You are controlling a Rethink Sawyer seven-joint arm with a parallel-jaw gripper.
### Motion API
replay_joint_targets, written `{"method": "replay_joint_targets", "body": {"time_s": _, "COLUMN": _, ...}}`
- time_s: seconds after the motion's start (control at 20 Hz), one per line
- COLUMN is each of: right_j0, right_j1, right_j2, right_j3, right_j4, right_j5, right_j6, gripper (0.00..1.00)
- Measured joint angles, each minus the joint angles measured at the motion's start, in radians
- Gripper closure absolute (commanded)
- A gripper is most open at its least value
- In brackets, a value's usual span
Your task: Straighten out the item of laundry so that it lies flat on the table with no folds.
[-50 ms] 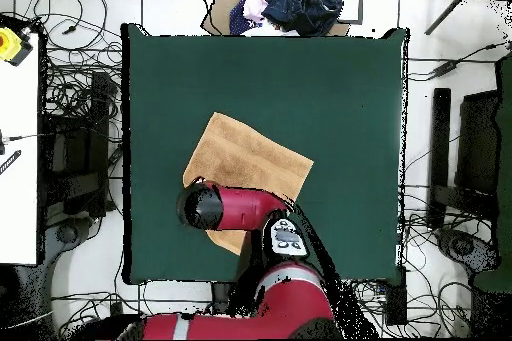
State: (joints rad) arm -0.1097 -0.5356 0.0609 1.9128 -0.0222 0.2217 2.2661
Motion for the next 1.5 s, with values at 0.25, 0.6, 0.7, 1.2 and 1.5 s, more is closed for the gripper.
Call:
{"method": "replay_joint_targets", "body": {"time_s": 0.25, "right_j0": 0.02, "right_j1": 0.013, "right_j2": 0.001, "right_j3": 0.024, "right_j4": 0.003, "right_j5": -0.062, "right_j6": 0.0, "gripper": 1.0}}
{"method": "replay_joint_targets", "body": {"time_s": 0.6, "right_j0": 0.019, "right_j1": 0.042, "right_j2": 0.01, "right_j3": 0.066, "right_j4": 0.004, "right_j5": -0.121, "right_j6": 0.0, "gripper": 1.0}}
{"method": "replay_joint_targets", "body": {"time_s": 0.7, "right_j0": 0.019, "right_j1": 0.048, "right_j2": 0.014, "right_j3": 0.075, "right_j4": 0.004, "right_j5": -0.127, "right_j6": 0.0, "gripper": 1.0}}
{"method": "replay_joint_targets", "body": {"time_s": 1.2, "right_j0": 0.017, "right_j1": 0.07, "right_j2": 0.04, "right_j3": 0.145, "right_j4": 0.004, "right_j5": -0.152, "right_j6": 0.0, "gripper": 1.0}}
{"method": "replay_joint_targets", "body": {"time_s": 1.5, "right_j0": 0.017, "right_j1": 0.033, "right_j2": 0.073, "right_j3": 0.206, "right_j4": 0.004, "right_j5": -0.152, "right_j6": 0.0, "gripper": 1.0}}
